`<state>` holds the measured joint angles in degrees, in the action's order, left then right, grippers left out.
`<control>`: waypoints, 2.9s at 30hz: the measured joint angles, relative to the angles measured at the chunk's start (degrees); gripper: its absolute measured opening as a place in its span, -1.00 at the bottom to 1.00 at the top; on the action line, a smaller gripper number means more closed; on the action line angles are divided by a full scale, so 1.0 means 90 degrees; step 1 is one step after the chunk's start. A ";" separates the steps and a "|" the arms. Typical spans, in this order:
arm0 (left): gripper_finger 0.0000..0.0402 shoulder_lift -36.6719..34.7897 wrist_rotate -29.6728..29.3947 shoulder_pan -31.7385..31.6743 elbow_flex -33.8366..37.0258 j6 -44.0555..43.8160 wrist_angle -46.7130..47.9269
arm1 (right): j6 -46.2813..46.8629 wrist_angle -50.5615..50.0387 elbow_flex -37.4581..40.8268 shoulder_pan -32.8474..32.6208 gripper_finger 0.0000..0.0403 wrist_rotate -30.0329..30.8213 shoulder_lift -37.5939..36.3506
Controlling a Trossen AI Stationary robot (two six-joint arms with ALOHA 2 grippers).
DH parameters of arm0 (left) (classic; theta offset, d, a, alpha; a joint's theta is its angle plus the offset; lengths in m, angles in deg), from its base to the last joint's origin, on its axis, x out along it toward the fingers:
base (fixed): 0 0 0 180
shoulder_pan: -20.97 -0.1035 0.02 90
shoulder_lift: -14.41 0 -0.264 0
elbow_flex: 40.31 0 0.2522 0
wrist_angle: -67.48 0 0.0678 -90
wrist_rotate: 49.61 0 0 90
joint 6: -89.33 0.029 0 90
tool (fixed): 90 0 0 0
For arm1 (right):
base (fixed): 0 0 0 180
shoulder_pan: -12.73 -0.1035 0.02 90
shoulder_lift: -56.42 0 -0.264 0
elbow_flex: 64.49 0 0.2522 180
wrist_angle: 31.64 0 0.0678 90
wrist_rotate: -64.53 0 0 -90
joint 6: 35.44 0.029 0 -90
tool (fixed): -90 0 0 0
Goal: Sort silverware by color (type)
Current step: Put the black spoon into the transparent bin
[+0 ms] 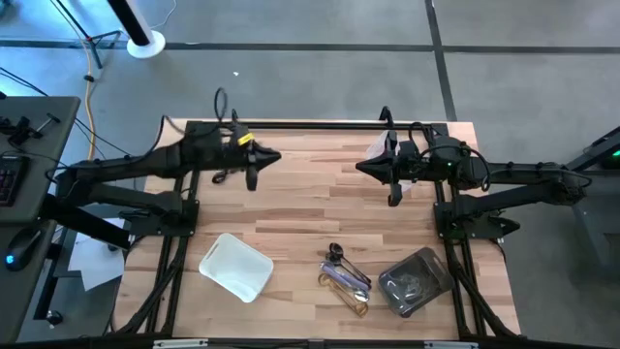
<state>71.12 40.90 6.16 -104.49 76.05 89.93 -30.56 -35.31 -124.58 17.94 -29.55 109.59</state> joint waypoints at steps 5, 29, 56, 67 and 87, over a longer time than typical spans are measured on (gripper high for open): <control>-0.57 0.0454 -0.0045 -0.0711 -0.0690 0.0189 0.2227 | 0.0000 -0.0005 0.0000 -0.0001 -1.00 0.0002 0.0002; -0.04 0.1945 -0.0415 -0.2240 -0.0849 -0.0057 0.4897 | 0.0068 -0.0114 0.0007 -0.0001 -1.00 0.0002 0.0002; -0.04 -0.0730 0.0733 0.0272 0.0668 -0.0425 -0.2089 | 0.0070 -0.0117 0.0007 -0.0002 -1.00 0.0002 0.0002; -0.04 -0.0427 0.0754 0.0630 0.0715 0.0823 -0.2053 | 0.0070 -0.0140 0.0007 -0.0002 -1.00 0.0002 0.0002; 0.18 -0.0425 0.0350 0.0627 0.0715 0.1100 -0.1898 | 0.0068 -0.0141 0.0007 -0.0002 -1.00 0.0002 0.0002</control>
<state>67.30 44.06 11.80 -98.05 85.95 72.85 -29.94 -36.58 -124.51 17.93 -29.52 109.61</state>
